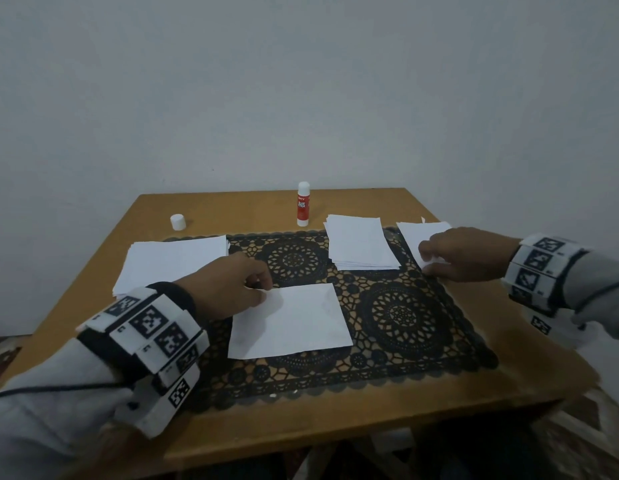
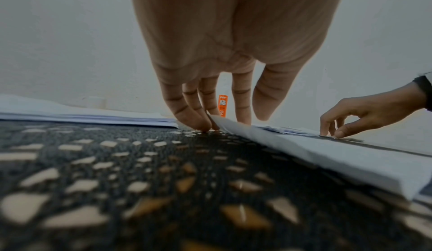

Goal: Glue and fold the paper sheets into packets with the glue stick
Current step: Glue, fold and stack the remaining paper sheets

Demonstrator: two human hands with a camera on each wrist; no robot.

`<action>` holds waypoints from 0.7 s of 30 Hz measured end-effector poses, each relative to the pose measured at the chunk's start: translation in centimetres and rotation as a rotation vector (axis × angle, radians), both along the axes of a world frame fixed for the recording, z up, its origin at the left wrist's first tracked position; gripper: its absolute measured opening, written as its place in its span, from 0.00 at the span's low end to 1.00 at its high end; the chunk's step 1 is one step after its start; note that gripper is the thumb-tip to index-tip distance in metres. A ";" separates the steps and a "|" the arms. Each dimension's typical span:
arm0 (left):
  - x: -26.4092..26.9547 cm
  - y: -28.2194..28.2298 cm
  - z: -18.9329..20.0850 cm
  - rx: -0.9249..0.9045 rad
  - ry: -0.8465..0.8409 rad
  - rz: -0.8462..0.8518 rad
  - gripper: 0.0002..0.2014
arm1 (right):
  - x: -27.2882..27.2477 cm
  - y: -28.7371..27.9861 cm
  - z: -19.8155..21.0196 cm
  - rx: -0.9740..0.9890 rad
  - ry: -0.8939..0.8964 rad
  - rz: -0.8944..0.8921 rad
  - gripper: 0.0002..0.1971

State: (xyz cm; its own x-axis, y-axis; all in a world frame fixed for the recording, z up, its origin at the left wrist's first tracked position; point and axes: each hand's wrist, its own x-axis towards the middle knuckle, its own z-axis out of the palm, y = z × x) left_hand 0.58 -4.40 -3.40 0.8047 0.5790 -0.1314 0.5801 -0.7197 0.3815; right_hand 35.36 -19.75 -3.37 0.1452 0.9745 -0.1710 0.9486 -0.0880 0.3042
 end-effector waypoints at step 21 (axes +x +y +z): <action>-0.2 0.2 0.0 -0.006 -0.010 -0.015 0.10 | -0.6 -0.2 -1.7 0.198 0.089 -0.075 0.08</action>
State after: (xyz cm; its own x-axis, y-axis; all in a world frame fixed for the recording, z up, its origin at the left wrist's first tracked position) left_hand 0.36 -4.24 -3.42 0.8143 0.5663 -0.1271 0.5658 -0.7257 0.3914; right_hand 34.75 -19.93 -5.09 0.2113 0.9774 0.0076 0.9595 -0.2089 0.1892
